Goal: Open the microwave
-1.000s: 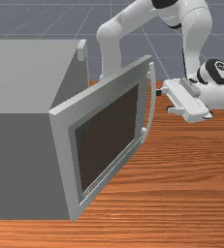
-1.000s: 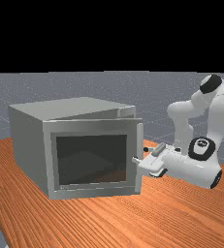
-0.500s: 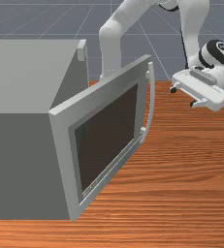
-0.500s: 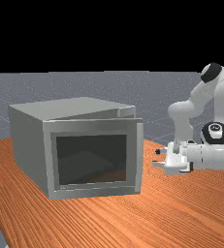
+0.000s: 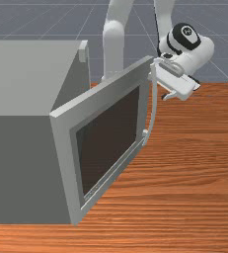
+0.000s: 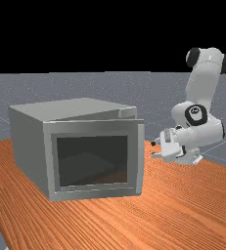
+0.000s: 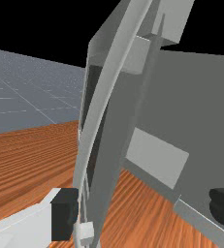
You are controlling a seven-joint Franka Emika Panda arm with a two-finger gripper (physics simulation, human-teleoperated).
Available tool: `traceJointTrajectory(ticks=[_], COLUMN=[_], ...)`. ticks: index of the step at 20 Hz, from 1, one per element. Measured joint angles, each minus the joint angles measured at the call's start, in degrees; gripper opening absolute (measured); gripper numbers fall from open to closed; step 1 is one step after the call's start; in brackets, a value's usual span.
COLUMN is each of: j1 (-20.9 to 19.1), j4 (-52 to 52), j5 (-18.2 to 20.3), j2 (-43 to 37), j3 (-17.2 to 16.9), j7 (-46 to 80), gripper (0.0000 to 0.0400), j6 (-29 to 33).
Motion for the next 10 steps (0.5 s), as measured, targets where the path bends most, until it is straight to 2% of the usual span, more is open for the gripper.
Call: traceJointTrajectory(ticks=[1,2,5,6,9,10], j1=[0.5,-0.9,-2.0,-3.1,-5.0,-6.5], j4=[-0.9,-4.7,-9.2,-10.1,-11.2,-11.3], j5=[0.3,-1.9,-2.1,-3.7,-5.0,-5.0], j2=[0.3,-2.7,-2.8,-3.8,-5.7,-5.8], j3=[-0.5,-1.4,-2.1,-3.1,-4.8,-5.6], j7=[0.0,0.0,0.0,0.0,0.0,0.0], gripper=[0.04,0.04,0.04,0.04,0.04,0.04], j6=[-0.3,6.4,9.7,13.3,16.9,21.8])
